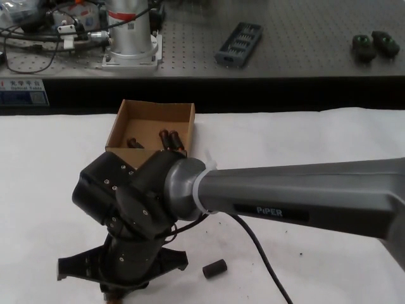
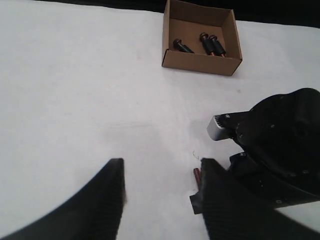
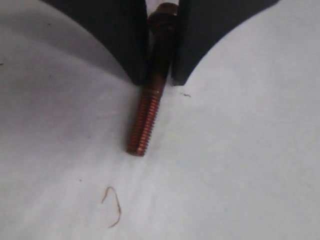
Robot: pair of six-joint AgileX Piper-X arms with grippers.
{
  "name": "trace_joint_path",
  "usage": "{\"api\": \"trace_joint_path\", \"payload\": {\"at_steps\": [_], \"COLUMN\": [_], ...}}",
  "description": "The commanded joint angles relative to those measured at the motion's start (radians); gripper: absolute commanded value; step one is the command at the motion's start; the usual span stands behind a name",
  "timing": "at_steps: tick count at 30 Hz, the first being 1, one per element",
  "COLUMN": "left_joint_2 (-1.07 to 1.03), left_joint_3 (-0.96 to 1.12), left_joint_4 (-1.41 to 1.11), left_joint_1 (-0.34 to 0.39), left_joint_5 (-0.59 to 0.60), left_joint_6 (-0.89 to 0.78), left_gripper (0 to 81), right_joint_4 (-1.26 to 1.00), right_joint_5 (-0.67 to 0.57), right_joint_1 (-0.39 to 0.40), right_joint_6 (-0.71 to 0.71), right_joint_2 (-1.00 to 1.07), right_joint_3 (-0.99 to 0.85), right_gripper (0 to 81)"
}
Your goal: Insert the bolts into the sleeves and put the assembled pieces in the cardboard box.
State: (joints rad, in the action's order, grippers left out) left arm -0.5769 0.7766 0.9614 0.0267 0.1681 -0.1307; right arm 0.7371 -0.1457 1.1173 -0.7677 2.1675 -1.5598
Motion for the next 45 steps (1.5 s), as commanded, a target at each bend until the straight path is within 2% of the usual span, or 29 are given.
{"api": "trace_joint_path", "payload": {"at_steps": [1,2,4,7,10,15,19,22,23,24,28,29,30,33,36,40,43,45], "left_joint_2": [0.007,0.007,0.007,0.007,0.007,0.007,0.007,0.007,0.007,0.007,0.007,0.007,0.007,0.007,0.001,-0.064,-0.160,-0.230], "left_joint_3": [0.002,0.002,0.002,0.002,0.002,0.002,0.002,0.002,0.002,0.002,0.002,0.002,0.002,0.002,0.002,0.002,0.002,0.002], "left_joint_4": [-0.021,-0.021,-0.021,-0.026,-0.044,-0.058,-0.058,-0.058,-0.058,-0.058,-0.058,-0.058,-0.058,-0.058,-0.058,-0.063,-0.080,-0.088], "left_joint_1": [0.004,0.004,0.004,0.004,0.004,0.004,0.004,0.004,0.004,0.004,0.004,0.004,0.004,0.004,0.011,0.046,0.096,0.137], "left_joint_5": [0.003,0.003,0.003,0.003,0.003,0.003,0.003,0.003,0.003,0.003,0.028,0.052,0.075,0.126,0.145,0.206,0.290,0.287], "left_joint_6": [-0.005,0.000,0.003,0.003,0.006,0.018,0.018,0.018,0.018,0.018,0.071,0.102,0.136,0.228,0.342,0.431,0.505,0.572], "left_gripper": [34.7,34.7,34.7,34.7,34.7,34.7,34.7,34.7,34.7,34.7,34.7,34.7,34.7,34.7,34.7,34.7,36.2,38.4], "right_joint_4": [0.026,0.035,0.059,0.098,0.117,0.120,0.118,0.118,0.112,0.109,0.079,0.062,0.052,0.050,0.095,0.117,0.117,0.114], "right_joint_5": [-0.022,-0.024,-0.044,-0.003,0.050,0.041,0.039,0.007,-0.007,-0.007,0.052,0.093,0.127,0.166,0.166,0.146,0.127,0.090], "right_joint_1": [0.010,0.010,0.008,-0.001,-0.002,-0.002,-0.002,-0.006,-0.010,-0.010,-0.010,-0.010,-0.010,-0.015,-0.031,-0.091,-0.166,-0.226], "right_joint_6": [0.060,0.113,0.266,0.466,0.709,1.155,1.359,1.456,1.461,1.460,1.433,1.389,1.336,1.241,1.055,0.989,0.948,0.893], "right_joint_2": [0.040,0.040,0.029,-0.006,-0.045,-0.094,-0.112,-0.105,-0.103,-0.103,-0.103,-0.103,-0.106,-0.131,-0.182,-0.252,-0.317,-0.367], "right_joint_3": [0.009,0.009,0.006,0.006,0.006,0.006,0.006,0.008,0.008,0.008,0.010,0.010,0.010,0.010,0.010,0.031,0.093,0.149], "right_gripper": [4.0,1.0,5.0,5.1,5.1,5.1,5.1,2.4,0.9,4.8,35.5,40.9,42.5,34.6,26.1,25.1,25.1,25.1]}}
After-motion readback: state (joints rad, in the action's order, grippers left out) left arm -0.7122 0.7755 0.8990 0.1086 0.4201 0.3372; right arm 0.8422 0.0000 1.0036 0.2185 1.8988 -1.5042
